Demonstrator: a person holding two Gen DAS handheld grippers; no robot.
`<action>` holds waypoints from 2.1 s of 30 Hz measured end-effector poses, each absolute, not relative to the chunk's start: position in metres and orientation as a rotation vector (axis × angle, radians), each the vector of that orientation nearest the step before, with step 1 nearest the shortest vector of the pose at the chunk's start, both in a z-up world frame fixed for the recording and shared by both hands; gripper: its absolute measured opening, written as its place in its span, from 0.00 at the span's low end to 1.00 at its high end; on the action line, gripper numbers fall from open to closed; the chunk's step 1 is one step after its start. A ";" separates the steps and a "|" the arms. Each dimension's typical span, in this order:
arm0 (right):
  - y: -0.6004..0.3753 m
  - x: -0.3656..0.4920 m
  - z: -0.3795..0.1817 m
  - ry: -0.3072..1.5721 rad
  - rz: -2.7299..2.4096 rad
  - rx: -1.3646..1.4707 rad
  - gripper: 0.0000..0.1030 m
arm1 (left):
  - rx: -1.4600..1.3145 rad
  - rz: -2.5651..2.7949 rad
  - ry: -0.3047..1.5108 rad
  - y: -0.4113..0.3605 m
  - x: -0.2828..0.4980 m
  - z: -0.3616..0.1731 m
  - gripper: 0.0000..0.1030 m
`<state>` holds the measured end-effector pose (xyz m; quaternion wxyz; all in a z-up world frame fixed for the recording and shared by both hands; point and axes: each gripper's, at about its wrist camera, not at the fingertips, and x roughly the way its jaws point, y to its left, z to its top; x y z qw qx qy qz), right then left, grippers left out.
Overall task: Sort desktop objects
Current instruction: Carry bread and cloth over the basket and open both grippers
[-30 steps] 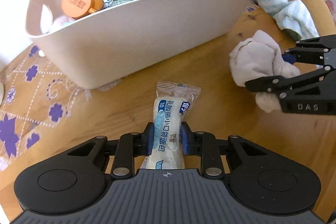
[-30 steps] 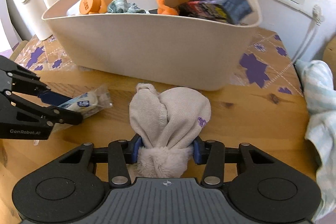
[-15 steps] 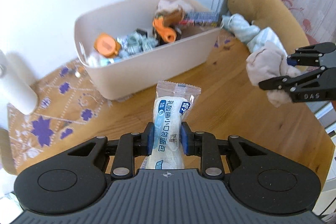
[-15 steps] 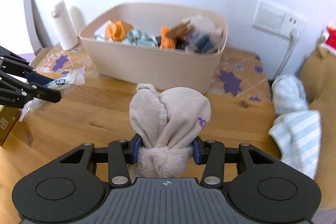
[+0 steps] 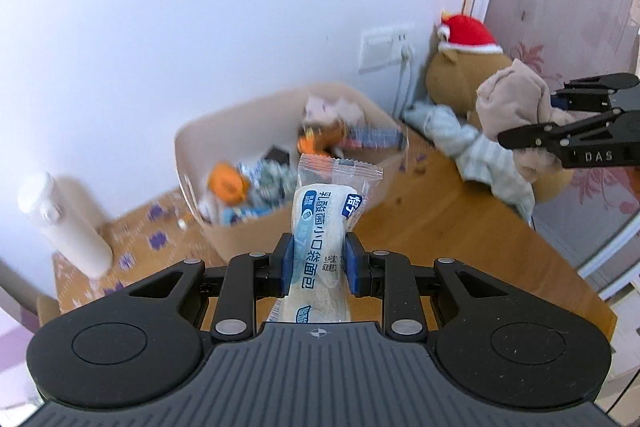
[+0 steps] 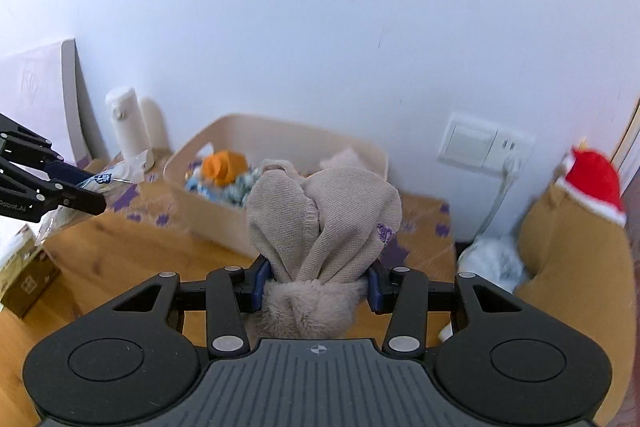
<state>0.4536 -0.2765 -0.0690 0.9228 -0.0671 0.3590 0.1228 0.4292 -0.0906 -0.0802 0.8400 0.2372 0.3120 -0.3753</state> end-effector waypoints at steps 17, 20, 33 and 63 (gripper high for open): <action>-0.274 0.547 -0.026 0.634 0.280 -0.205 0.41 | 0.406 -0.639 0.634 -0.157 0.515 -0.052 0.26; -0.268 0.567 -0.037 0.638 0.275 -0.185 0.41 | 0.402 -0.589 0.656 -0.171 0.535 -0.066 0.26; -0.228 0.648 -0.114 0.750 0.279 -0.199 0.41 | 0.337 -0.401 0.831 -0.189 0.602 -0.149 0.26; -0.237 0.640 -0.132 0.769 0.295 -0.133 0.91 | 0.299 -0.338 0.812 -0.198 0.573 -0.136 0.74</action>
